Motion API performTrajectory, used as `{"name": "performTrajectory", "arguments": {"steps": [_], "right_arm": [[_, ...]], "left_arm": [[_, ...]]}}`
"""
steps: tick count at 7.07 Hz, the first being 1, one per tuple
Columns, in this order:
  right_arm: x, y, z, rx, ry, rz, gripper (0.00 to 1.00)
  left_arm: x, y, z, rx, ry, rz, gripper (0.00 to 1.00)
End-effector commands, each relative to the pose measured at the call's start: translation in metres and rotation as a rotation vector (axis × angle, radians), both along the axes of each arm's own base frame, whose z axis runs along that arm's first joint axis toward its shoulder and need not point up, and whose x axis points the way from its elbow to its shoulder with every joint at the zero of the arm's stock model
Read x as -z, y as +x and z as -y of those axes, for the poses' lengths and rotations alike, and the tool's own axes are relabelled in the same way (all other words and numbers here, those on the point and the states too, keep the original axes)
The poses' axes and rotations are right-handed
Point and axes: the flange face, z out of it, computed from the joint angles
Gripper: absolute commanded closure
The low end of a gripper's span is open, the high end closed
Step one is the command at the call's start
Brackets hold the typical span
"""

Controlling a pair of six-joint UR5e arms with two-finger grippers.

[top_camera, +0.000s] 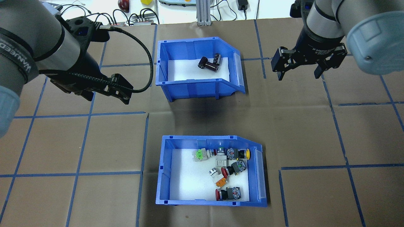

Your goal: Place button box in front

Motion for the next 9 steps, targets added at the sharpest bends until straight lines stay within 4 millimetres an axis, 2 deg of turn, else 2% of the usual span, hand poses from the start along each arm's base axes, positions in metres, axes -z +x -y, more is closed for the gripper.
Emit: {"name": "performTrajectory", "arguments": {"steps": [1,5,7,8,9], "right_arm": [[0.0,0.0,0.0,0.0,-0.001,-0.001,0.0],[0.001,0.001,0.003,-0.029,0.002,-0.01,0.0],[-0.006,0.005,0.025,-0.23,-0.006,-0.013,0.0],[-0.003,0.009,0.04,-0.304,0.002,-0.014,0.0],[0.01,0.014,0.059,-0.455,0.026,-0.007,0.0]], "left_arm": [[0.0,0.0,0.0,0.0,0.0,0.0,0.01],[0.0,0.001,-0.001,0.004,0.007,0.011,0.0],[-0.006,0.004,0.001,0.005,-0.001,0.037,0.0],[-0.008,0.005,0.001,0.003,-0.006,0.039,0.0],[-0.008,0.006,0.002,0.0,-0.006,0.039,0.0]]}}
